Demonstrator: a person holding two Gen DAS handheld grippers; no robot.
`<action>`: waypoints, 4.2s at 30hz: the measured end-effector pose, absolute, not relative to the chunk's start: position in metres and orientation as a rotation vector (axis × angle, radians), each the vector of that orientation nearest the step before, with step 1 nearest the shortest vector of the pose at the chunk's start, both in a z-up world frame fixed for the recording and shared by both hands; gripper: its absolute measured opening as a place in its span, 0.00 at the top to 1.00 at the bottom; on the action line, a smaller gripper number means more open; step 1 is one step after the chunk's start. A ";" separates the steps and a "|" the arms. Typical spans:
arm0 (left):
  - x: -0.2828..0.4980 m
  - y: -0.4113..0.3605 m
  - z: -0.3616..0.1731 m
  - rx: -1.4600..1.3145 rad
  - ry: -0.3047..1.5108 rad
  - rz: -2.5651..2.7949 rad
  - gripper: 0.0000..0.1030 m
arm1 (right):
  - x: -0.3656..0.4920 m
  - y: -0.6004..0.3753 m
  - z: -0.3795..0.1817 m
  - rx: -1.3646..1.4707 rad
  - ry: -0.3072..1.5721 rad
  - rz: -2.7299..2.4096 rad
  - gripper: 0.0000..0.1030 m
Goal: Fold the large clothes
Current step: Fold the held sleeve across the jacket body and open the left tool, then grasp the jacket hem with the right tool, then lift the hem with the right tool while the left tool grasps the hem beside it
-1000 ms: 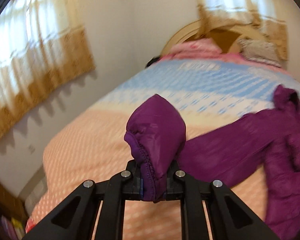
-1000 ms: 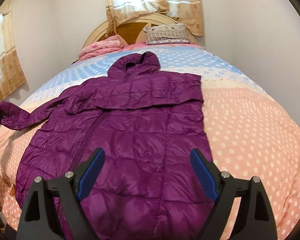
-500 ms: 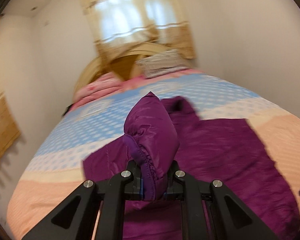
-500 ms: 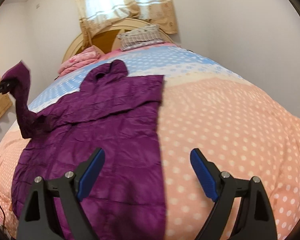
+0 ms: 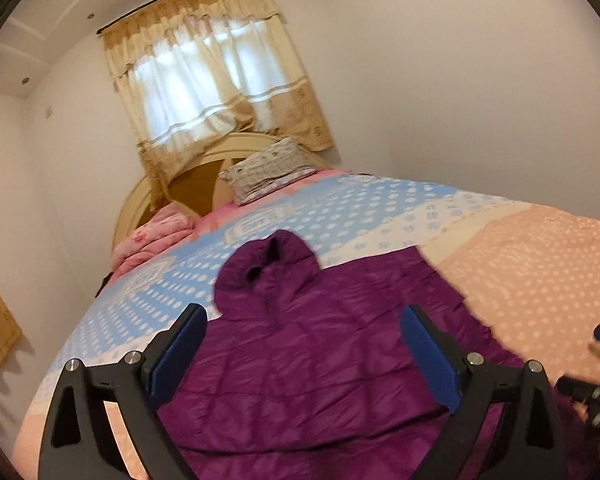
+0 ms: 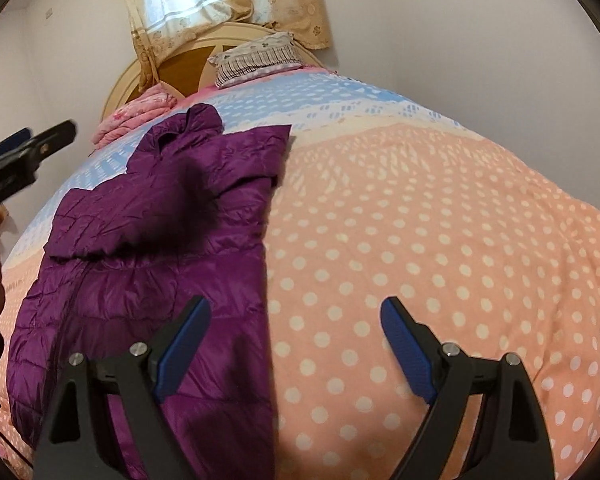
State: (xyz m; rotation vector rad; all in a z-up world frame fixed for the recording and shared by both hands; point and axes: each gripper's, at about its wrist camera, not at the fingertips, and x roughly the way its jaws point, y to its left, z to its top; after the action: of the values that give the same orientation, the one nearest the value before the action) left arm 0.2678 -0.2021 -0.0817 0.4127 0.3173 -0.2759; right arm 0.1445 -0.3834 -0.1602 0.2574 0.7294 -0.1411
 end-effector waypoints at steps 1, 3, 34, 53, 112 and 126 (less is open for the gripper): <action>0.273 -0.189 -0.083 0.397 0.339 -0.255 0.05 | 0.147 -0.381 -0.157 0.257 0.725 -0.133 0.13; 0.287 -0.160 -0.091 0.366 0.395 -0.190 0.05 | 0.156 -0.373 -0.150 0.248 0.717 -0.110 0.13; 0.413 -0.041 -0.143 -0.022 0.756 -0.004 0.05 | 0.298 -0.319 -0.133 0.159 0.810 -0.113 0.73; 0.440 -0.045 -0.125 0.002 0.679 -0.051 0.05 | 0.318 -0.333 -0.135 0.153 0.774 -0.161 0.83; 0.561 -0.016 -0.197 -0.130 1.000 0.039 0.02 | 0.418 -0.347 -0.193 0.124 0.899 -0.251 0.67; 0.692 -0.046 -0.127 -0.248 0.879 -0.133 0.02 | 0.571 -0.363 -0.124 0.175 0.784 0.016 0.26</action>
State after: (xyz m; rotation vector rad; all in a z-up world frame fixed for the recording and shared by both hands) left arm 0.6921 -0.0460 -0.1271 -0.2481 0.8793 -0.1333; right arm 0.5706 -0.3625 -0.1237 0.1751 0.7843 0.0159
